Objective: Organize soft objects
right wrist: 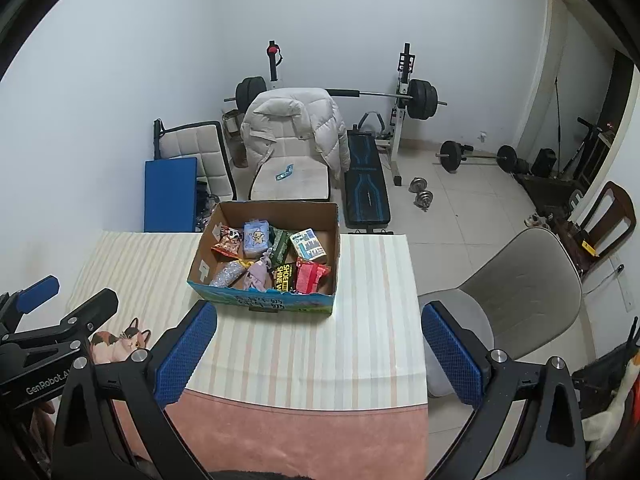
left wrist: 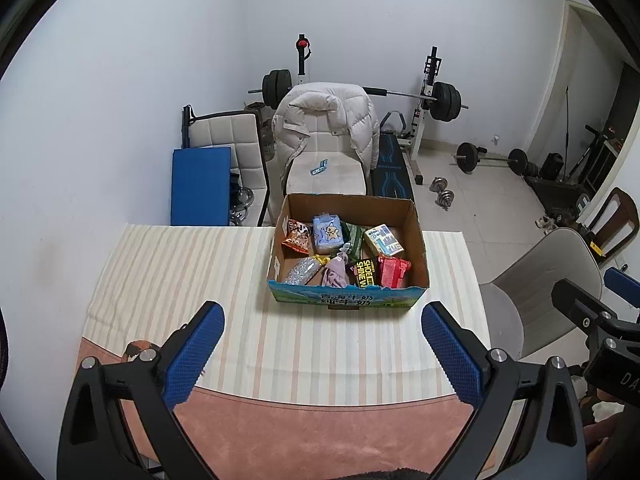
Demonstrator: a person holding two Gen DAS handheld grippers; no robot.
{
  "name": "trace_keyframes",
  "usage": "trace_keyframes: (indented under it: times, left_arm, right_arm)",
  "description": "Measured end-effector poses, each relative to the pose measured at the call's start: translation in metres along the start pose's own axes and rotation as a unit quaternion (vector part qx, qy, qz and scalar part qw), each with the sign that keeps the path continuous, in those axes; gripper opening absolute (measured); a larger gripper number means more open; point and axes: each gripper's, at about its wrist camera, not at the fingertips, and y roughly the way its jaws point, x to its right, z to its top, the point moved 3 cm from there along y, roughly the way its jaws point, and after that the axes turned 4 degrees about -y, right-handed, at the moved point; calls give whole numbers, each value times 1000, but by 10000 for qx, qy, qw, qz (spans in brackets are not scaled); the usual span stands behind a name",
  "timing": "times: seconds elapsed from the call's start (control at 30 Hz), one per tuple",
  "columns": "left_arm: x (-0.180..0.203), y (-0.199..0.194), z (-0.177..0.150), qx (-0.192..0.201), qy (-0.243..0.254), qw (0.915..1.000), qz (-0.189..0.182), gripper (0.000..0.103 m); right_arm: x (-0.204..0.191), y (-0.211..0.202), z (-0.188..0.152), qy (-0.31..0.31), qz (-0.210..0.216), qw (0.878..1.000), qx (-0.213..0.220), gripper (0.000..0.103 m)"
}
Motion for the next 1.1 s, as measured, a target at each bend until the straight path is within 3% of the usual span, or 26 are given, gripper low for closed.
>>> trace_keyframes:
  times: [1.1]
  left_arm:
    - [1, -4, 8, 103, -34, 9999, -31, 101]
  right_arm:
    - [5, -8, 2, 154, -136, 9998, 43, 103]
